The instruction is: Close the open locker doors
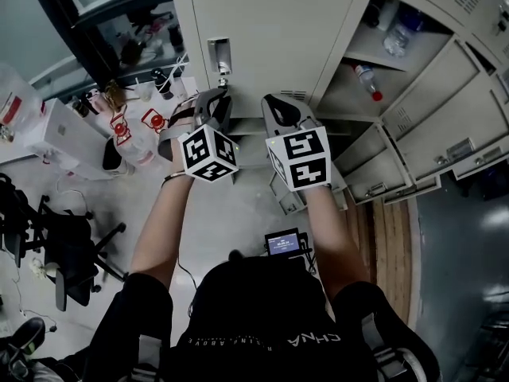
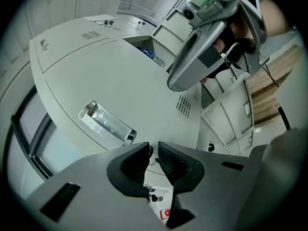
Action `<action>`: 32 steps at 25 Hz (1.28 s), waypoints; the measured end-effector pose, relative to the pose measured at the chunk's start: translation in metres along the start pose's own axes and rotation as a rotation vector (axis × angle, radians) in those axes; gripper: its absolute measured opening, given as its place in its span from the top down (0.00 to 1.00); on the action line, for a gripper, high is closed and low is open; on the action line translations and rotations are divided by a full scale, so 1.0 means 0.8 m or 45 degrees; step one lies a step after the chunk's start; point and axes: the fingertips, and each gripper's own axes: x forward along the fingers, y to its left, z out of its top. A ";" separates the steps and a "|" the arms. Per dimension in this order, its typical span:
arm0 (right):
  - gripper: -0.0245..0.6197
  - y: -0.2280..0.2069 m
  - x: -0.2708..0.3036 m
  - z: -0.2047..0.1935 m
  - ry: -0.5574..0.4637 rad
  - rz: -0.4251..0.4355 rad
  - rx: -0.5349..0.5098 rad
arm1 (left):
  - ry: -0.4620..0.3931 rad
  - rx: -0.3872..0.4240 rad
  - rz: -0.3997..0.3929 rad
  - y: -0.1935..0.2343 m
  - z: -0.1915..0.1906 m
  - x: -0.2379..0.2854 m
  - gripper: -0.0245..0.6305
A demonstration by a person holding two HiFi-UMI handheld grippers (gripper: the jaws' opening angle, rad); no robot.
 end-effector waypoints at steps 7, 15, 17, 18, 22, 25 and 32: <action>0.91 -0.003 0.008 0.005 -0.023 0.039 0.007 | 0.145 0.124 0.048 0.006 -0.006 0.017 0.86; 0.91 -0.007 0.013 0.005 -0.023 0.054 0.005 | 0.116 -0.001 0.064 0.010 -0.005 0.023 0.88; 0.91 -0.008 0.013 0.005 -0.022 0.055 0.005 | 0.110 -0.022 0.069 0.010 -0.004 0.023 0.88; 0.91 -0.009 0.014 0.005 -0.022 0.056 0.004 | 0.108 -0.031 0.071 0.010 -0.005 0.023 0.88; 0.91 -0.009 0.014 0.001 -0.013 0.059 0.008 | 0.092 -0.125 0.068 0.011 -0.005 0.023 0.89; 0.91 -0.008 0.015 -0.001 -0.006 0.063 0.011 | 0.065 -0.261 0.066 0.013 -0.006 0.023 0.89; 0.91 -0.010 0.019 0.001 -0.001 0.073 0.020 | -0.040 -0.671 0.055 0.016 -0.010 0.021 0.89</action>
